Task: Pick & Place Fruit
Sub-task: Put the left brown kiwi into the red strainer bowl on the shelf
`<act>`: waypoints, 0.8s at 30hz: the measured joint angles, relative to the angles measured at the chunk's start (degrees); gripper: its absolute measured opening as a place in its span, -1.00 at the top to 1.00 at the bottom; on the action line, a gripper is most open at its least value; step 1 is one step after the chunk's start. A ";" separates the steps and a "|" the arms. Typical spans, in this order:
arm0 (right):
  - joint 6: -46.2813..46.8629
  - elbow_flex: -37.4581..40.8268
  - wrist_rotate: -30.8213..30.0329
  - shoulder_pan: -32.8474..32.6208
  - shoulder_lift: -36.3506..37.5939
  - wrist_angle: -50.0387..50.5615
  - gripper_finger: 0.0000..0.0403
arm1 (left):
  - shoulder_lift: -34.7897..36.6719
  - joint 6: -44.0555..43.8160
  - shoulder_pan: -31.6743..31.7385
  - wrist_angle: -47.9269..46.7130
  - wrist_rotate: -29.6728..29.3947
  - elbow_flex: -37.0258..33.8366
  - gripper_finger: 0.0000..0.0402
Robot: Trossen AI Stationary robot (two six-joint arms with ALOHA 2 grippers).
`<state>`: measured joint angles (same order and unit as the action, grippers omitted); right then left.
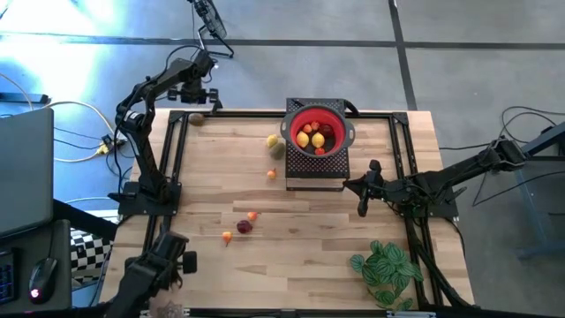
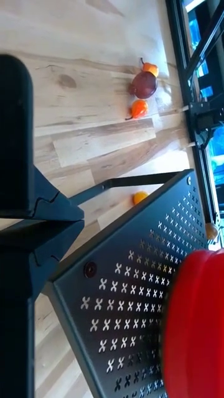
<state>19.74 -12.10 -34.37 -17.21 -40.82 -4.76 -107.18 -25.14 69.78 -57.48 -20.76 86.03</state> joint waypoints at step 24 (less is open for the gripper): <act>-2.95 0.02 0.14 -0.01 0.00 1.49 0.99 | -1.79 -4.51 -0.86 -0.10 -5.19 0.92 1.00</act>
<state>16.78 -12.08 -34.23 -17.23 -40.82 -3.27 -108.97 -29.65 68.91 -57.59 -25.95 86.95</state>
